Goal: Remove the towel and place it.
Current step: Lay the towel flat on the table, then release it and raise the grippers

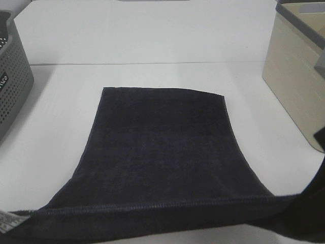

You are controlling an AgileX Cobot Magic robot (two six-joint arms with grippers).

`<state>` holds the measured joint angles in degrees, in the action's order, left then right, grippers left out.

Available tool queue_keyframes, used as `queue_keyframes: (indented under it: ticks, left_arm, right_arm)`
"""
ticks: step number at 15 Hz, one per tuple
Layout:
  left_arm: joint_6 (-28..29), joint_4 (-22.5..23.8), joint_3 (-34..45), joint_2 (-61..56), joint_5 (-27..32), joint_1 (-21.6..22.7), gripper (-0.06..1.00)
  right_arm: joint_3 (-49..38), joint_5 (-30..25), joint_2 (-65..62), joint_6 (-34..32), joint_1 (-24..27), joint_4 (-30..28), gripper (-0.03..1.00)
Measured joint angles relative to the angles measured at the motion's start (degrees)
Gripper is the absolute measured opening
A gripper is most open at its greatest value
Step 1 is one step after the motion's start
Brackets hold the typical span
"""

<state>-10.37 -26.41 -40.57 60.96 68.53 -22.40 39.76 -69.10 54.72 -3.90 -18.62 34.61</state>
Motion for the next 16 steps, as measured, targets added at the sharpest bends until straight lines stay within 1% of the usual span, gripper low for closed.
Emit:
queue_keyframes:
  ticks: [2, 4, 7, 9, 16]
  left_arm:
    - [2.64, 0.11, 1.89, 0.86, -0.23, -2.81, 0.0]
    - [4.18, -0.29, 3.15, 2.86, -0.63, -4.7, 0.0]
    - [4.58, -0.29, 3.32, 8.14, -1.15, -7.39, 0.0]
    - [4.81, -0.29, 3.32, 11.57, -1.49, -7.73, 0.0]
    - [4.93, -0.86, 3.32, 21.49, -2.41, -7.73, 0.0]
  right_arm:
    - [-3.09, 0.0, 1.09, 0.0, 0.0, -0.46, 0.02]
    - [-4.24, 0.0, 3.55, 0.46, 0.0, -1.15, 0.02]
    - [-4.53, 0.0, 9.11, 3.55, 0.0, -3.32, 0.02]
    - [-4.53, 0.0, 13.52, 6.19, 0.0, -3.55, 0.02]
    - [-4.53, 0.17, 27.44, 11.0, 0.0, -3.72, 0.02]
